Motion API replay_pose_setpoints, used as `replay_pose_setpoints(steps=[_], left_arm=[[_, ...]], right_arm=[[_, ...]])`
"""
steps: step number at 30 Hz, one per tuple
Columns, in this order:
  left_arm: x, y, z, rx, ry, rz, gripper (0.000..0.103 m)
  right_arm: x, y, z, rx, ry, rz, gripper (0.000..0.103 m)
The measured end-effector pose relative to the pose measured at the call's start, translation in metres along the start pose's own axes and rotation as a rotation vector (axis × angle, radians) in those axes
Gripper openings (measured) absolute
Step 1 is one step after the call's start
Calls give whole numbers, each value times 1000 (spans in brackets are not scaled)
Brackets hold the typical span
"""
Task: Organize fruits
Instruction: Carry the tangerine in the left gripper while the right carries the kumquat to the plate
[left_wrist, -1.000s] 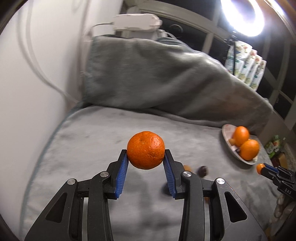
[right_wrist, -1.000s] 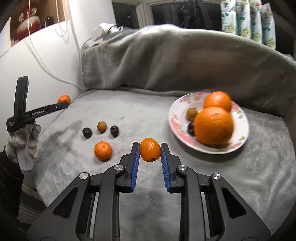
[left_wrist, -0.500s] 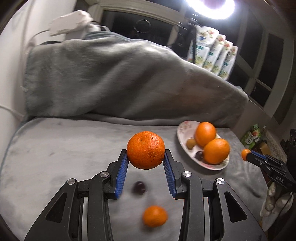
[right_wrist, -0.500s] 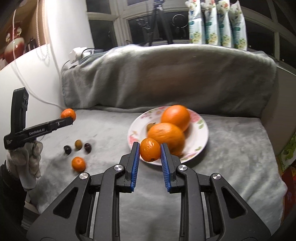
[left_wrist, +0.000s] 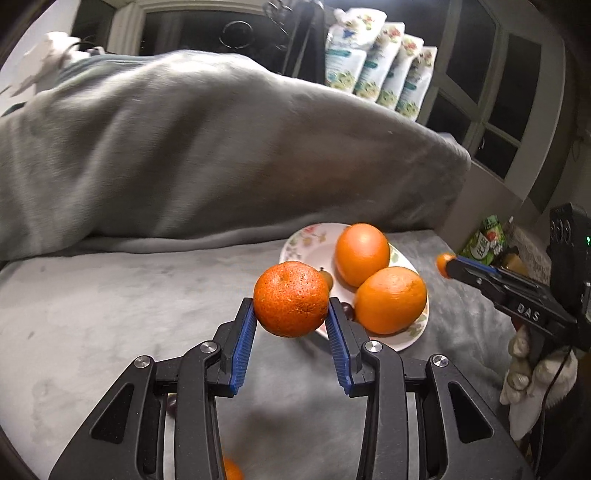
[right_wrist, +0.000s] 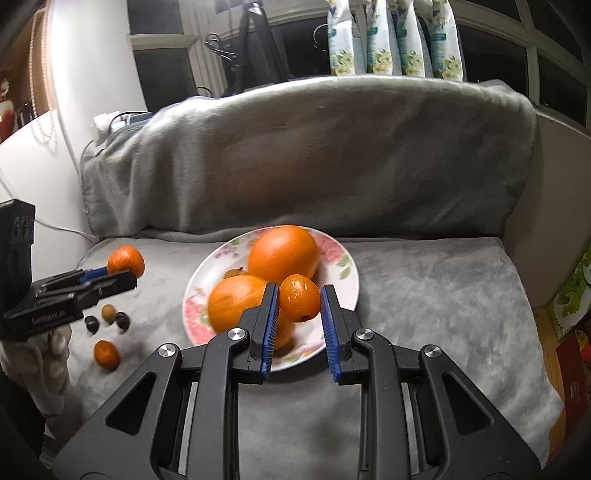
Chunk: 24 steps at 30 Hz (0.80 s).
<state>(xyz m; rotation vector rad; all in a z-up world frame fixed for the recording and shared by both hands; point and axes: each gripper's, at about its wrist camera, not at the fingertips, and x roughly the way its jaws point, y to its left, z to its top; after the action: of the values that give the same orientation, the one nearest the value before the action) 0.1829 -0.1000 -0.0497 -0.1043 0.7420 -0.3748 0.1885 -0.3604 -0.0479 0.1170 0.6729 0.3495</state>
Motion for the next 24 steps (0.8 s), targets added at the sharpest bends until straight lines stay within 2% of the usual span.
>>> replay_pose_setpoints(steps=[10, 24], left_arm=[[27, -14, 5, 31, 47, -9, 37], [43, -17, 4, 41, 82, -27, 38]], right_arm=[[33, -24, 6, 44, 50, 18, 24], [43, -30, 8, 79, 62, 39, 24]])
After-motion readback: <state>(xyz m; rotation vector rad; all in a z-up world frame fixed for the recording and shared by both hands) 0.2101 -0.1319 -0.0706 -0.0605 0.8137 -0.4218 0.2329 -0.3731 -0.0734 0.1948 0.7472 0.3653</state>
